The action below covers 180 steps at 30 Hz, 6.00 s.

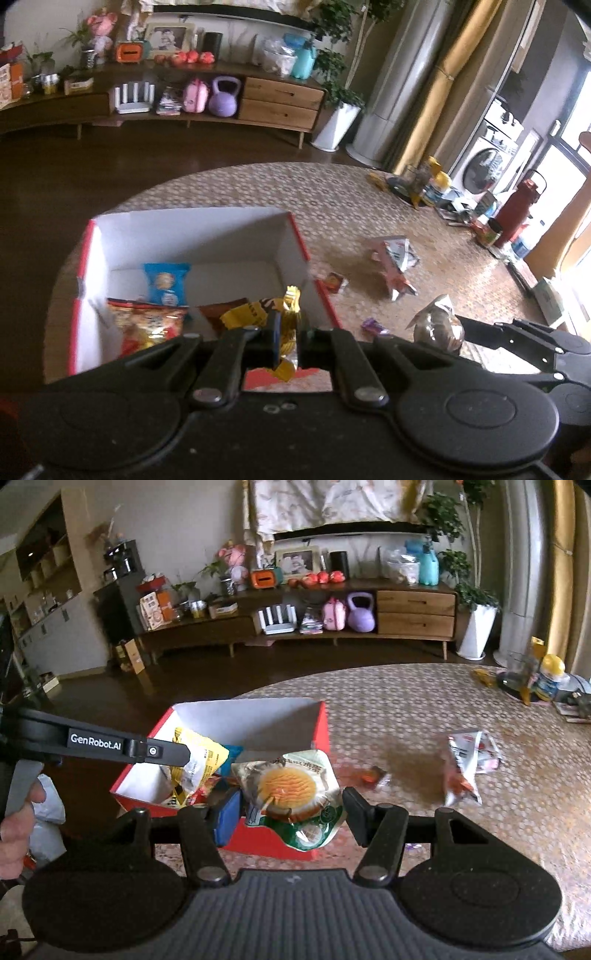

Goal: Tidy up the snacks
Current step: 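Carry the yellow packet and round snack over the box with both grippers, then open both grippers to drop the yellow packet and round snack into the box, then withdraw both open grippers from the box toward the remaining snacks, then move the left gripper to the amber candy while the right gripper approaches the purple candy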

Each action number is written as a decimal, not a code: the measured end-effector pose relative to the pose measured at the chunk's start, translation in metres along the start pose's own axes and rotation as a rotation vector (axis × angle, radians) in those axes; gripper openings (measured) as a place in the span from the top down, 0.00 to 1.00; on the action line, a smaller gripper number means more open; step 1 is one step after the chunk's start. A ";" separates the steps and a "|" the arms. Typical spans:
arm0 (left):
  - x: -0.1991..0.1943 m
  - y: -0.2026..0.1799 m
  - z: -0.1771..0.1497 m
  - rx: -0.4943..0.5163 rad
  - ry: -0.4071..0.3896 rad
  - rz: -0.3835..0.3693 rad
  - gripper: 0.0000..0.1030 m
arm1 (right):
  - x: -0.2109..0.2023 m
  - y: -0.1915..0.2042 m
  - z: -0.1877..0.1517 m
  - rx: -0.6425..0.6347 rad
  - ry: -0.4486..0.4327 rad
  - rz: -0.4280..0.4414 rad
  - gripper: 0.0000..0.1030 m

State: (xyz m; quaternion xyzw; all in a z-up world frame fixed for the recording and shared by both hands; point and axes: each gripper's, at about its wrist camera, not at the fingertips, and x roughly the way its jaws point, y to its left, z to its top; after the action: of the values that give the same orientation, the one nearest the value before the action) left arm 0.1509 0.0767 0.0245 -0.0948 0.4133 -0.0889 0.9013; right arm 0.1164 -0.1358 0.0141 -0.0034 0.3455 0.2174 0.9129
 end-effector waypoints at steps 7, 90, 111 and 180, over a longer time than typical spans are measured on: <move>0.002 0.032 0.004 -0.029 -0.004 0.036 0.95 | 0.032 0.027 0.010 -0.026 0.017 0.012 0.43; -0.004 0.025 0.003 0.113 -0.121 0.185 0.04 | 0.032 0.024 0.002 0.007 0.048 0.124 0.26; 0.010 -0.081 -0.012 0.218 -0.098 0.021 0.00 | -0.039 -0.090 -0.054 0.107 0.004 -0.071 0.19; 0.316 -0.117 0.035 0.236 0.415 0.175 0.66 | 0.161 -0.149 -0.071 -0.107 0.197 -0.105 0.68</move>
State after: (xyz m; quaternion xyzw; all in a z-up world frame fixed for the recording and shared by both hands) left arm 0.3710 -0.1083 -0.1547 0.0675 0.5826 -0.0759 0.8063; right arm 0.2386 -0.2182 -0.1635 -0.0914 0.4208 0.1861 0.8831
